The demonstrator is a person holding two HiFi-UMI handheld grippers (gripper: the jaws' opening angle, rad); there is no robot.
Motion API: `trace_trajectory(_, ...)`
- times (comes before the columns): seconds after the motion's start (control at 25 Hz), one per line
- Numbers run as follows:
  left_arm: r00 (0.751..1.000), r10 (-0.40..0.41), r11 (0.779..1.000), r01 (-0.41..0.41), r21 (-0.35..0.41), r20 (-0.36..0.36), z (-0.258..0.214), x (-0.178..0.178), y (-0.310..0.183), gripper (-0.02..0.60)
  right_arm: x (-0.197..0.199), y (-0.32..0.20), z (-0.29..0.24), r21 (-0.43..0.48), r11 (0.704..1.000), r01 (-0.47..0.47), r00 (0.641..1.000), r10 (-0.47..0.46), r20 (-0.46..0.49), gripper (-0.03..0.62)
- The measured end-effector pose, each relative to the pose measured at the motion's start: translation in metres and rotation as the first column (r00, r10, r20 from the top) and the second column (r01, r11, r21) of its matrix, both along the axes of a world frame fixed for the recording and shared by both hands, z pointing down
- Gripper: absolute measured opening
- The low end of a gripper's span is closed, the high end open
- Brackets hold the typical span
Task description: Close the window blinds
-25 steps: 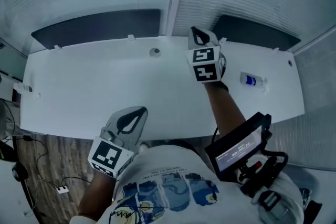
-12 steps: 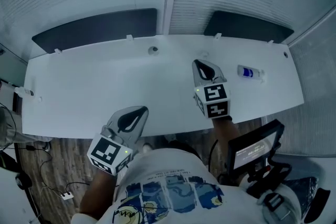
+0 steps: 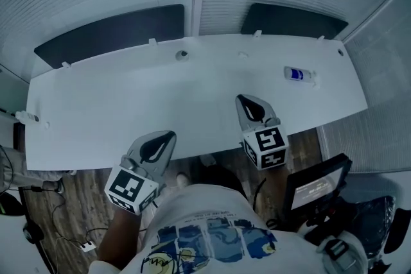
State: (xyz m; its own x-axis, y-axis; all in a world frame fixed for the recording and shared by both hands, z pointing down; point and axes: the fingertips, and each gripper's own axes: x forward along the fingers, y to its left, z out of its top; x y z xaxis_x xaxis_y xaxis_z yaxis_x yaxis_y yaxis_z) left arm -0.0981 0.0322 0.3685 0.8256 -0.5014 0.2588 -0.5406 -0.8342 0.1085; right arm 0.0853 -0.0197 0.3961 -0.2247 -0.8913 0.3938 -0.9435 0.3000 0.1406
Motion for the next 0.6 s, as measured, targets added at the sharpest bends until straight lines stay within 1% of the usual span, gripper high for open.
trace_trajectory(0.24, 0.999, 0.037, 0.999, -0.037, -0.002, 0.001, 0.002, -0.006, 0.026, 0.003, -0.014, 0.041, -0.001, 0.005, 1.000, 0.010, 0.999, -0.010, 0.039, 0.003)
trace_trajectory(0.4, 0.999, 0.050, 0.999, -0.050, -0.002, 0.003, -0.001, -0.012, 0.041, 0.003, -0.019, 0.061, -0.008, 0.017, 1.000, 0.006, 0.999, -0.007, 0.032, 0.003)
trace_trajectory(0.6, 0.998, 0.064, 0.998, -0.064, 0.008, -0.013, -0.007, -0.018, 0.052, 0.003, -0.028, 0.079, -0.019, 0.038, 0.999, 0.015, 0.999, -0.016, 0.039, 0.003)
